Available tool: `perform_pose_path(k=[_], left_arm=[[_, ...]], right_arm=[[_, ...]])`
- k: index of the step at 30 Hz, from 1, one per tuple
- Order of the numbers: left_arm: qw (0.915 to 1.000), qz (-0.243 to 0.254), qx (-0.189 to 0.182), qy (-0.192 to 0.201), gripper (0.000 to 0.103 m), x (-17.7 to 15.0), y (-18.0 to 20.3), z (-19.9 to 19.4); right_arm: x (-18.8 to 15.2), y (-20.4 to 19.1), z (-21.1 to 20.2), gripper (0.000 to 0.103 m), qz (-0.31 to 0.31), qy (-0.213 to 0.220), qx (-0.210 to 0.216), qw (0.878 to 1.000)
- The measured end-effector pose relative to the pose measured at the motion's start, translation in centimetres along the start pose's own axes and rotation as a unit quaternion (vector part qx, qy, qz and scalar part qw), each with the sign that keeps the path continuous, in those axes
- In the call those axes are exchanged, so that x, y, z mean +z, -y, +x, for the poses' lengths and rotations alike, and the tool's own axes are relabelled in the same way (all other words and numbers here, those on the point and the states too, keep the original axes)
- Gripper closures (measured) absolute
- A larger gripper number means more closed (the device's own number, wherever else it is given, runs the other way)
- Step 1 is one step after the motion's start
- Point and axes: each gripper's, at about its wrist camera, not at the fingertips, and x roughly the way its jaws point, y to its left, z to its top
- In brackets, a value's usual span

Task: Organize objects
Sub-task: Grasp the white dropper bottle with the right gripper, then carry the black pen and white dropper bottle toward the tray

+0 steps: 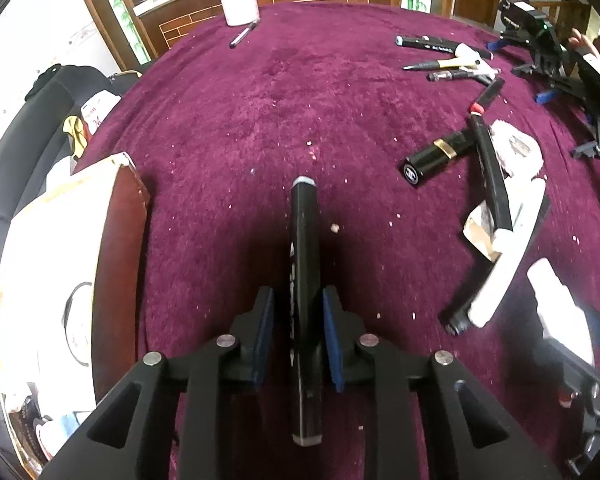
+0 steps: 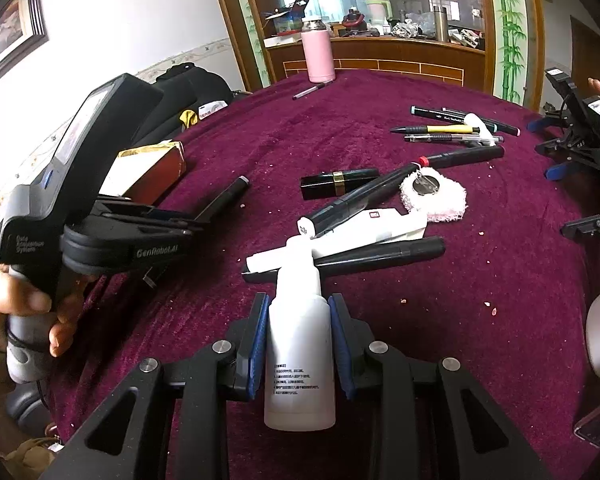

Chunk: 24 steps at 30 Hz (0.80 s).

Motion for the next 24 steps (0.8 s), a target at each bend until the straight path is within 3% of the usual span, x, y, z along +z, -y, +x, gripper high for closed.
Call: perform_pose_path(k=[3, 10, 19, 24], left_arm=[[0.9999, 0.005, 0.01, 0.001, 0.089, 0.1, 0.0, 0.1], [0.9997, -0.008, -0.018, 0.013, 0.089, -0.6, -0.5, -1.1], [0.9956, -0.027, -0.064, 0.063, 0.089, -1.8, -1.9, -6.3], [0.9935, -0.039, -0.07, 0.08, 0.089, -1.9, -2.9, -8.2]], right_arm=[[0.1, 0.0, -0.1, 0.071, -0.001, 0.002, 0.001, 1.0], [0.0, 0.2, -0.2, 0.071, 0.005, 0.005, 0.003, 1.0], [0.0, 0.1, -0.2, 0.071, 0.005, 0.005, 0.008, 1.0], [0.0, 0.1, -0.1, 0.071, 0.006, 0.003, 0.01, 1.0]])
